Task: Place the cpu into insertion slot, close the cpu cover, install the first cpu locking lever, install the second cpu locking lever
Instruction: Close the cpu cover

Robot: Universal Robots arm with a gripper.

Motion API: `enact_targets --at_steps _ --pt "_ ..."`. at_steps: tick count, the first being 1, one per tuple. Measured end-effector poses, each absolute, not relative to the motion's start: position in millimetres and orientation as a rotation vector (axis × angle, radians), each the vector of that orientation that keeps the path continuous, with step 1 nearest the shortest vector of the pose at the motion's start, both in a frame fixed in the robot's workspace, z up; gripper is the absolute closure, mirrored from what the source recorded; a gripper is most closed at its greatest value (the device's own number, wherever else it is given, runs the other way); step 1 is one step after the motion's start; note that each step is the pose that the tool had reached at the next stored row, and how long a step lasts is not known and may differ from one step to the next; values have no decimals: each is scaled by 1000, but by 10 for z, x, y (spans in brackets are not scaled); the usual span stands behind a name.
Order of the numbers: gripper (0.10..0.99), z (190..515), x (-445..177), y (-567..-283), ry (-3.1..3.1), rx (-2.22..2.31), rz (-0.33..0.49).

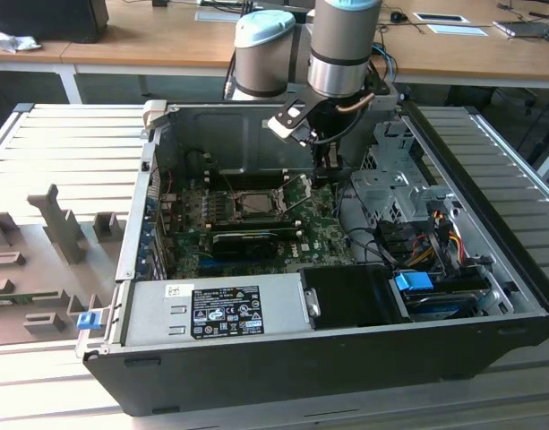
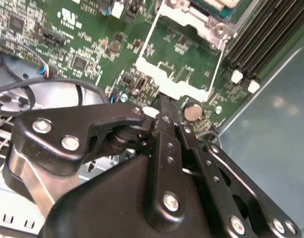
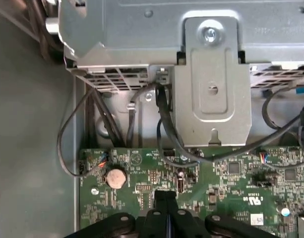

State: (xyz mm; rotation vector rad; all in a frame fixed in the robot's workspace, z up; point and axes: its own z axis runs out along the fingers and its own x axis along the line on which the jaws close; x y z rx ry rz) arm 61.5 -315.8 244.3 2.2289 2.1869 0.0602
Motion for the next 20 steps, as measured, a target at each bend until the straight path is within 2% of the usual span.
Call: enact_targets --at_steps 20 --pt "980 2452 403 -3158 2192 2234 56"
